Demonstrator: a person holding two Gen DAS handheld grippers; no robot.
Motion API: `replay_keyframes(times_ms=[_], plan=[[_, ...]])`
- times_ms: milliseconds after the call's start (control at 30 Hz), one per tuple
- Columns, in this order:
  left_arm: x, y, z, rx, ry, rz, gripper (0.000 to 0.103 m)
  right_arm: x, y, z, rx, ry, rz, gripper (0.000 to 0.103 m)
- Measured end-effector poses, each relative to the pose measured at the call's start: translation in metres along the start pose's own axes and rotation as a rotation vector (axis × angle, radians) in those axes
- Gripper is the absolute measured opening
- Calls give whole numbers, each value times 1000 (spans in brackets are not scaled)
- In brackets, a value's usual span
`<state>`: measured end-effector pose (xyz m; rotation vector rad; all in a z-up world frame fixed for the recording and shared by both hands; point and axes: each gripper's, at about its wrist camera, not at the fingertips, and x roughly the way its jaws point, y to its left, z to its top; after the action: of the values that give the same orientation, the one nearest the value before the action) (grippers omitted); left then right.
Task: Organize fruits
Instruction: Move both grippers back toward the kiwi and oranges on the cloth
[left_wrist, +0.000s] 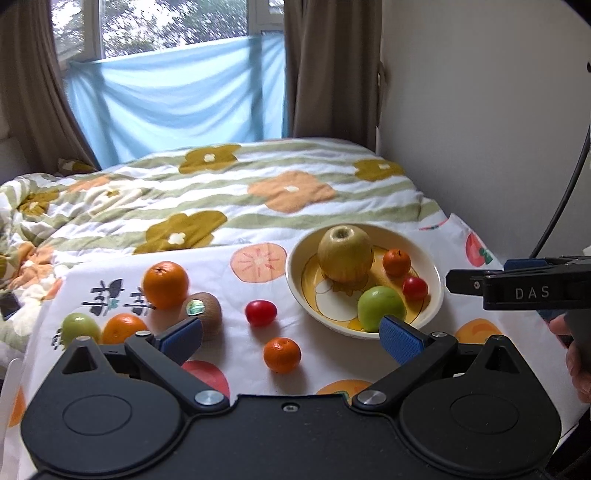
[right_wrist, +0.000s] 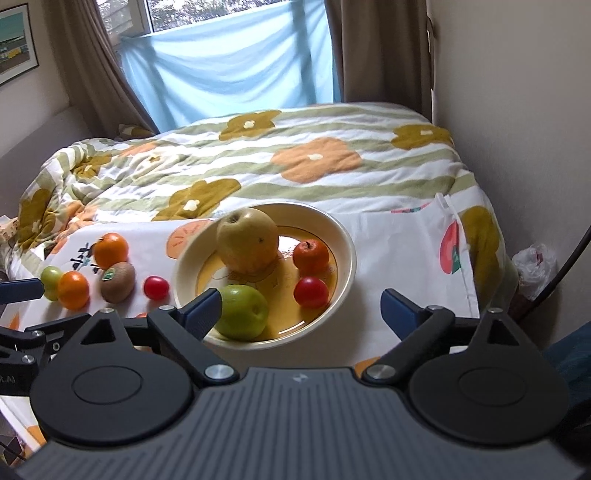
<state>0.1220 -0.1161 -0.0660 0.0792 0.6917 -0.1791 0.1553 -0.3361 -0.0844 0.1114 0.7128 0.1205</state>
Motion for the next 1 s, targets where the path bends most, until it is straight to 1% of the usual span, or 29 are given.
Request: replay_keyframes(times_ms=[167,300,500,700,767,867,1000], plan=[[-29,3,-6,-29,-39,44,103,-23,14,-1,-34,-30,32,103],[-47,10,-11,-40,-45,93,103,-36,29,-2,-68,-55,76,103],[-62,35,-18,-48,-41,165,103,-38,52,3,-89,-47,140,103],[-63,66,-16,-7,-45,218,103,-26,78,8,-75,-11,174,103],[-58,79,-14,5,-44,221,103,-20,88,9,-74,1,171,103],[-47,98,-11,31,-29,203,103,-9,104,11,-67,15,172,103],[-25,120,-5,87,1,142,103,11,127,15,-41,44,142,103]])
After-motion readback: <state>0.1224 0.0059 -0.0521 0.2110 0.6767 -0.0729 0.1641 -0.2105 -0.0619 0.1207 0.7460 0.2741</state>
